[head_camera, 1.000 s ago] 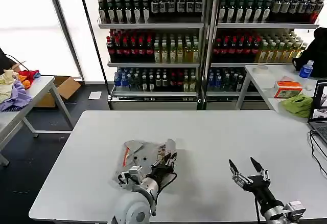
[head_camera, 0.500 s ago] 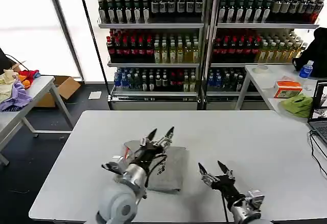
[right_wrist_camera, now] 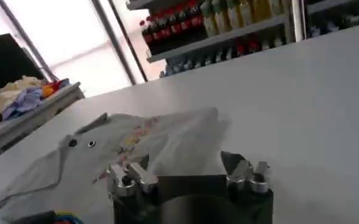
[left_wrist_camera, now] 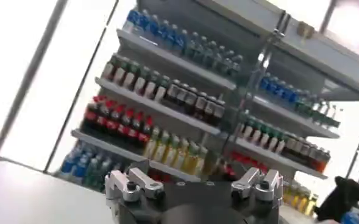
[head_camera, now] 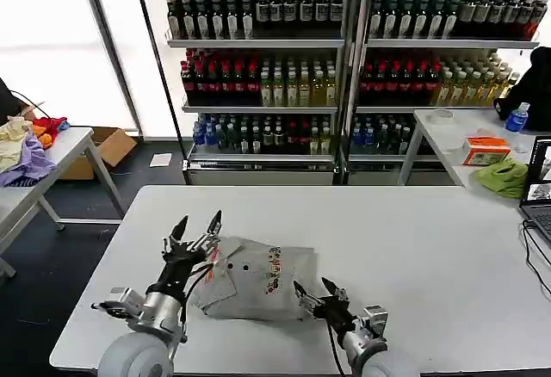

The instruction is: Fold and organize the clothes.

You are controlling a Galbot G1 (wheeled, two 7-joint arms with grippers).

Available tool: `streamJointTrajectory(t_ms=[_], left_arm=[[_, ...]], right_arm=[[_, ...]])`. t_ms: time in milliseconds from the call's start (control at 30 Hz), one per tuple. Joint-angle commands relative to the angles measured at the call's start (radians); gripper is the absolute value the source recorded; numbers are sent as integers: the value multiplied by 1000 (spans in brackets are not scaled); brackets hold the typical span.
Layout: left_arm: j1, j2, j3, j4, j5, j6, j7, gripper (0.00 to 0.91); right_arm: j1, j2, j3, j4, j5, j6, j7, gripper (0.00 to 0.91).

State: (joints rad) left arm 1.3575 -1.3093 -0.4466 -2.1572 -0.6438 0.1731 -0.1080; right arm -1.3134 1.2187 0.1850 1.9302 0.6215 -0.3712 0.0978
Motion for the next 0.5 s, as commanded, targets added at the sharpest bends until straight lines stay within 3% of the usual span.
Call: streamJointTrajectory(t_ms=[33, 300, 500], left_arm=[[84, -11, -98, -41, -67, -44, 24, 907], [83, -15, -72, -48, -69, -34, 18, 907], [85, -13, -74, -41, -70, -32, 17, 907]], right_arm=[[69, 7, -86, -75, 14, -13, 24, 0], [42, -24, -38, -46, -3, 16, -23, 0], [18, -81, 82, -10, -25, 29, -103, 0]])
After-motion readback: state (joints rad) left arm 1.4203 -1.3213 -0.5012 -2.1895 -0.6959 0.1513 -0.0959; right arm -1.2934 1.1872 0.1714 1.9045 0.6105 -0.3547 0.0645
